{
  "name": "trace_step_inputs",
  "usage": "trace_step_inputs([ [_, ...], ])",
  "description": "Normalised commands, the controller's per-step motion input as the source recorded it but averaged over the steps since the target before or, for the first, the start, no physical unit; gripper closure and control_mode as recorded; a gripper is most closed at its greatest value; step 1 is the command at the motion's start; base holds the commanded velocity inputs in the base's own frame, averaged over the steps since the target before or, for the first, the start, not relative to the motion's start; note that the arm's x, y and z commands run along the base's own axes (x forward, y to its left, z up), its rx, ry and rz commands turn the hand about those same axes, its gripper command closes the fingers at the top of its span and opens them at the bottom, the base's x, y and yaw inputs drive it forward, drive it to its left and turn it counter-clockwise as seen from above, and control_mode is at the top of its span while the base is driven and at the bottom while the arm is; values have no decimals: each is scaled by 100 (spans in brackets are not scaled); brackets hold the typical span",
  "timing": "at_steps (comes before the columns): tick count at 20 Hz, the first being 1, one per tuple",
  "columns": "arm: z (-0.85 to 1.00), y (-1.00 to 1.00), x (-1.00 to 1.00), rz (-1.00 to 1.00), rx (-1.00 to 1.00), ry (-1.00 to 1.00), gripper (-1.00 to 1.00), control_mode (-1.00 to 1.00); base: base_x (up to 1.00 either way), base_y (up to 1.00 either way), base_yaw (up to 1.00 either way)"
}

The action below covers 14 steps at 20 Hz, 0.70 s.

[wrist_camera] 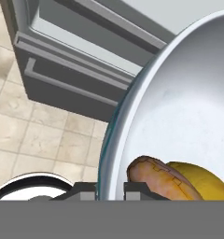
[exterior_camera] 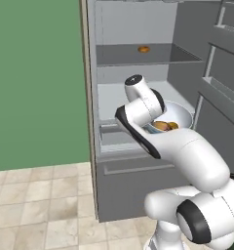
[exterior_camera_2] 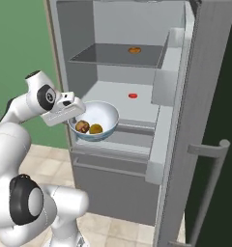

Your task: Pick the chicken drumstick and lemon from their plates and place them in the bowl. Then put the bowl in the fridge.

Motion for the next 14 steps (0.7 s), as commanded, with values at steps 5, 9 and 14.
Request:
trace_step_inputs([
  [5,0,0,0,0,0,0,100,100,59,-30,0],
  [9,0,0,0,0,0,0,100,100,61,-30,0],
  [14,0,0,0,0,0,0,100,100,30,-23,2],
])
